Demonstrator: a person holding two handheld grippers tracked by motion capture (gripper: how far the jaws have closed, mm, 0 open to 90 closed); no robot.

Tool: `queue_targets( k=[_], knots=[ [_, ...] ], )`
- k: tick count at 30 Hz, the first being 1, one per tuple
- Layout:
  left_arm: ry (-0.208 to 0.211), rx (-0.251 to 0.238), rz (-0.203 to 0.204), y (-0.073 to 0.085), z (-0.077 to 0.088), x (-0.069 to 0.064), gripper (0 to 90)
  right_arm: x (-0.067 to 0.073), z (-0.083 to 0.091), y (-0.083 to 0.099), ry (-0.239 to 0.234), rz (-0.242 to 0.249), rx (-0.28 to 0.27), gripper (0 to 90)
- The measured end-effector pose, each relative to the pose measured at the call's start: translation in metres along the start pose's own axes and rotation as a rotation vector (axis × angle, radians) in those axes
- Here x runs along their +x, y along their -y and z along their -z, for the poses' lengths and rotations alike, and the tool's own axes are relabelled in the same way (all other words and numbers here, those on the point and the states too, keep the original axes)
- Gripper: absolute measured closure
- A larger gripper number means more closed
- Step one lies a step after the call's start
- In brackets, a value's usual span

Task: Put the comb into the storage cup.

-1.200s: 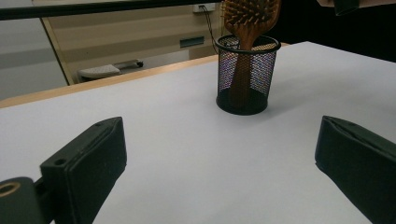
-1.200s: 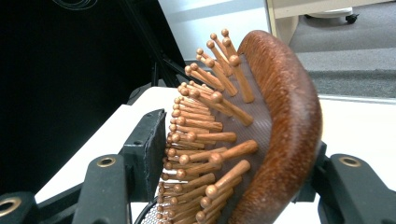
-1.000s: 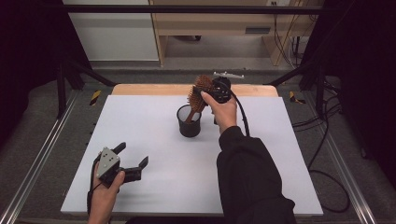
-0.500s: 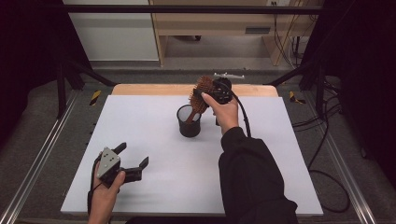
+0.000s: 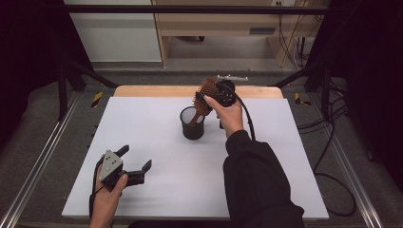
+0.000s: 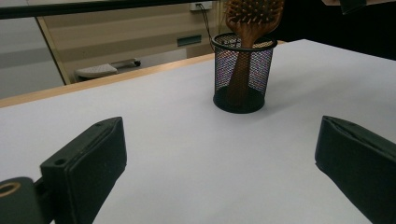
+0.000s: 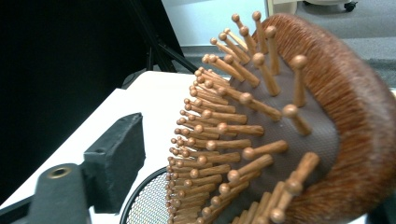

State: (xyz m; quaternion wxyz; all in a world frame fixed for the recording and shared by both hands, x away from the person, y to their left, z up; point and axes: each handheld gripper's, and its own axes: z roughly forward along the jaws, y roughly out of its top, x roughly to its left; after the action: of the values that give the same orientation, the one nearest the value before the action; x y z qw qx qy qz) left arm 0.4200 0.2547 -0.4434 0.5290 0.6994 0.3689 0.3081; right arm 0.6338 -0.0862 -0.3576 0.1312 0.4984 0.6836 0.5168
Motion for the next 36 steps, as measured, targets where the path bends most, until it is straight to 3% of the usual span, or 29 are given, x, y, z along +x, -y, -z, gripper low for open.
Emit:
queue_targets(
  k=[21,30,36],
  knots=[
    [-0.007,-0.006,0.008,0.0,0.001,0.001,2.5,0.0,0.014,-0.002,0.012,-0.011,-0.003,9.4],
    [-0.015,-0.012,0.014,0.0,0.002,0.003,2.5,0.0,0.019,-0.004,0.023,0.009,-0.011,7.8],
    [-0.014,-0.011,0.014,0.0,0.002,0.003,2.5,0.001,0.022,-0.004,0.039,0.047,-0.011,7.6]
  ],
)
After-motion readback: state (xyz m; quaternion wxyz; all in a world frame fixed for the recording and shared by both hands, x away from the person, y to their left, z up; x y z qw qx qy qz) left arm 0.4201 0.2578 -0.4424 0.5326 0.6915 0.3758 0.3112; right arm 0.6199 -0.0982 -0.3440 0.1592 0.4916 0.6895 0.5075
